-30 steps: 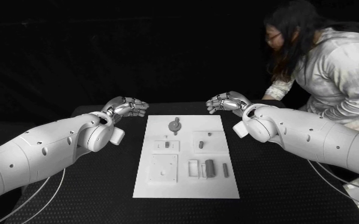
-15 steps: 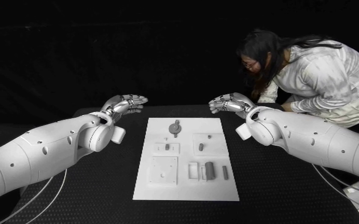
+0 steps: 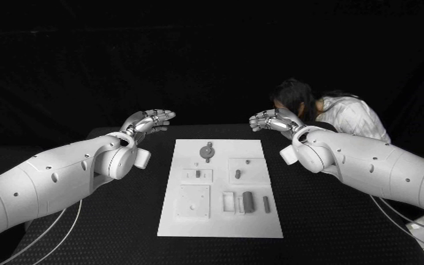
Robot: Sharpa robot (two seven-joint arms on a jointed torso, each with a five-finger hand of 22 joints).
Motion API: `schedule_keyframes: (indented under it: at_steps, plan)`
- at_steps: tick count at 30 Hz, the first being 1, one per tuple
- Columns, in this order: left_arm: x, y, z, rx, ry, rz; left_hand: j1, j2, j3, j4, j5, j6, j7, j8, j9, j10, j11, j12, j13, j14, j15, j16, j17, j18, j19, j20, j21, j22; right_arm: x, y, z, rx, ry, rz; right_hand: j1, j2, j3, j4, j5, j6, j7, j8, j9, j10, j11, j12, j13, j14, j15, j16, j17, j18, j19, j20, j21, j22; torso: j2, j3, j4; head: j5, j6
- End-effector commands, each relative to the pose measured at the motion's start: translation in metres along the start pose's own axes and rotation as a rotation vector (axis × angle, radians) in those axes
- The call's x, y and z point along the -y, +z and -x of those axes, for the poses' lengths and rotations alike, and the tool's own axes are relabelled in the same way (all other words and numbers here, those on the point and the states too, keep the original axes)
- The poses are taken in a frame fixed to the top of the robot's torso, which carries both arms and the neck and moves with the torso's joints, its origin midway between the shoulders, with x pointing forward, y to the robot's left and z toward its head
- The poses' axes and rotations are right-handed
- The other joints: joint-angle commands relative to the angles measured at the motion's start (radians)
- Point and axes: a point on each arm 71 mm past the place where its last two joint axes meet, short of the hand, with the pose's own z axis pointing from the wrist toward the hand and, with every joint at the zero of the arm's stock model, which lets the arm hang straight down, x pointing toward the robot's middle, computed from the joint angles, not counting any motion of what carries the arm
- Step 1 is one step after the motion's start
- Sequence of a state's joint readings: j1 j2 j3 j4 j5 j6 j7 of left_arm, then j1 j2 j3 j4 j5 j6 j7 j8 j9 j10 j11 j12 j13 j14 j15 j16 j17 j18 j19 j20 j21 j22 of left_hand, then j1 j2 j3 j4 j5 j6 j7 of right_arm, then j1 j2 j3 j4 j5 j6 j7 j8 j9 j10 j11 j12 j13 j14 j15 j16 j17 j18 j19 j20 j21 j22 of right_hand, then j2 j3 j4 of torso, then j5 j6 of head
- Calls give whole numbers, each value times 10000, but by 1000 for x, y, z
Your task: Assemble the parts on the task board
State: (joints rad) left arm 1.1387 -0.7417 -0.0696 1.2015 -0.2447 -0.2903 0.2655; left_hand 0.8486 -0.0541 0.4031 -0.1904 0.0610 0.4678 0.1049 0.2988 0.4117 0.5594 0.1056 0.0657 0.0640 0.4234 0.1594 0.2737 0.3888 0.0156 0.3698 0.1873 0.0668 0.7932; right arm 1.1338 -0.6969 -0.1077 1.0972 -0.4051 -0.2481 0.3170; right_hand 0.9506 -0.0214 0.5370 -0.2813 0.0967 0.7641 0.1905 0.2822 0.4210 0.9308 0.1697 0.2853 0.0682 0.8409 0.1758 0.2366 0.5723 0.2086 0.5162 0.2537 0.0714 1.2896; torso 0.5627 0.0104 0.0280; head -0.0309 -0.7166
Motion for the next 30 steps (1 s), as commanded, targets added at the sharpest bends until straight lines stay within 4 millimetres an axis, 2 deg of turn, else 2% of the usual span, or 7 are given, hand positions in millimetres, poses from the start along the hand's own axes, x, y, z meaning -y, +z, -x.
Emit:
schedule_keyframes:
  at_steps: [1,5,8,11,15,17,30]
  plan:
    - [3,0,-1,-1,-333,-282,-23,135,-34,34,-61,33,168,82,55,421,54,50,65,110,149,132,97,-156,77,-14,92,49,-1,0,3,348,65,263,-67,-35,-8,40,-13,-87,-7,-63,-17,-70,11,-86,-17,-125,-1,-85,-59,-105,37,-16,-54,12,6,-1,2,-4,20]
    - [3,0,-2,-78,-476,-290,99,444,65,-41,-27,296,445,261,159,945,244,173,130,411,397,330,205,-156,390,-118,150,82,-2,-1,3,343,108,284,-68,-31,-7,44,-13,-94,-4,-63,-21,-71,15,-105,-17,-136,2,-92,-74,-104,40,-17,-55,12,5,-3,3,-1,37]
    - [3,0,-1,-9,-487,-315,122,623,132,-160,-4,612,682,419,226,1378,453,289,165,718,481,486,274,-156,742,-232,180,57,-2,-1,2,367,217,277,-51,-17,1,45,-12,-86,61,-44,-27,-19,80,-141,-8,-50,45,-41,-93,-97,41,-28,-57,11,8,1,4,13,50]
    - [3,0,-1,-35,-572,-314,151,688,184,-247,21,771,753,488,248,1589,529,338,177,889,552,566,304,-156,917,-288,184,33,-2,-1,2,414,256,262,-31,-9,9,49,-12,-59,136,-11,-36,92,164,-165,4,172,49,98,-84,-44,203,-41,-13,26,6,-1,5,15,61]
    - [3,0,-1,-51,-584,-333,84,823,300,-405,55,1130,922,605,266,2108,718,442,199,1339,616,750,357,-93,1582,-490,264,-45,-1,-1,4,555,355,226,-27,-7,7,48,-13,-37,179,11,-44,143,164,-189,5,245,38,150,-91,-19,293,-41,-10,32,12,-3,5,1,76]
    - [3,0,-1,-83,-595,-339,59,882,366,-516,84,1224,989,603,244,2267,802,425,181,1477,615,775,352,-132,1739,-542,193,-136,-1,-1,5,632,410,208,-24,-1,9,47,-12,-32,181,16,-46,151,163,-193,6,253,33,156,-94,-15,305,-41,-11,32,13,-3,2,-1,81]
    - [4,1,-1,-92,-615,-362,-5,931,424,-602,100,1315,1055,592,215,2415,868,385,156,1578,583,772,335,-156,1882,-584,112,-227,1,-1,8,774,527,140,-21,10,2,34,-13,-21,172,33,-58,176,160,-230,2,184,24,128,-135,-29,274,-32,-56,18,13,-3,3,-4,123]
